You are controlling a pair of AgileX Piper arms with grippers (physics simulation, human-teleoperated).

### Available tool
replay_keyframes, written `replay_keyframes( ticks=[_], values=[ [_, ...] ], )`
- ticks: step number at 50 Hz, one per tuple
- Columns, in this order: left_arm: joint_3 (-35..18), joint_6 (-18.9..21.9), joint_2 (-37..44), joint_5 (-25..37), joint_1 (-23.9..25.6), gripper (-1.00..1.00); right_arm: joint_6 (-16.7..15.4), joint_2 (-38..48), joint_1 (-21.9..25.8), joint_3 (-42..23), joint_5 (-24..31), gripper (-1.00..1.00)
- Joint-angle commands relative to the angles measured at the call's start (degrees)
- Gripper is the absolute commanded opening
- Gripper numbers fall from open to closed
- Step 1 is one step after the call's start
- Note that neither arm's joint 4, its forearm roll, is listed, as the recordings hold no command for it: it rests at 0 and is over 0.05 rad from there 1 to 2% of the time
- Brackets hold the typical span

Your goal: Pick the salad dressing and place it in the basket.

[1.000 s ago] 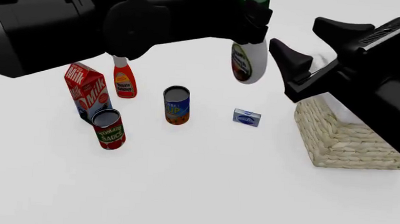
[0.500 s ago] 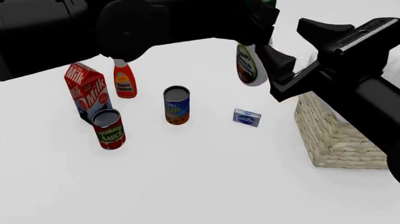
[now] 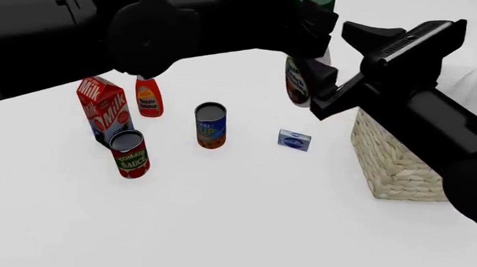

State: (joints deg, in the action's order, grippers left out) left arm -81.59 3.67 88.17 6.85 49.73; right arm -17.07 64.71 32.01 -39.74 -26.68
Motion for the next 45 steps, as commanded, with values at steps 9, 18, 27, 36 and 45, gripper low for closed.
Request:
replay_keyframes(
  ticks=[9,18,27,36,45],
  values=[
    [-0.04,0.39,-1.02,-0.06,0.49,-1.0,-0.57,1.87,0.43,-1.17,-0.45,1.0],
    [-0.01,0.35,-1.31,0.04,0.71,-1.0,-0.41,2.99,0.15,-1.4,-0.98,1.0],
    [0.07,0.14,-1.76,0.19,1.1,-1.0,-0.25,4.16,0.08,-1.34,-1.76,1.0],
    [0.36,0.48,-1.85,-0.08,0.93,-1.0,-0.55,3.58,0.5,-1.26,-1.46,-1.0],
    [0.24,0.49,-2.03,0.03,0.7,-1.0,-1.17,2.31,1.71,-0.9,-1.03,-1.0]
  ],
)
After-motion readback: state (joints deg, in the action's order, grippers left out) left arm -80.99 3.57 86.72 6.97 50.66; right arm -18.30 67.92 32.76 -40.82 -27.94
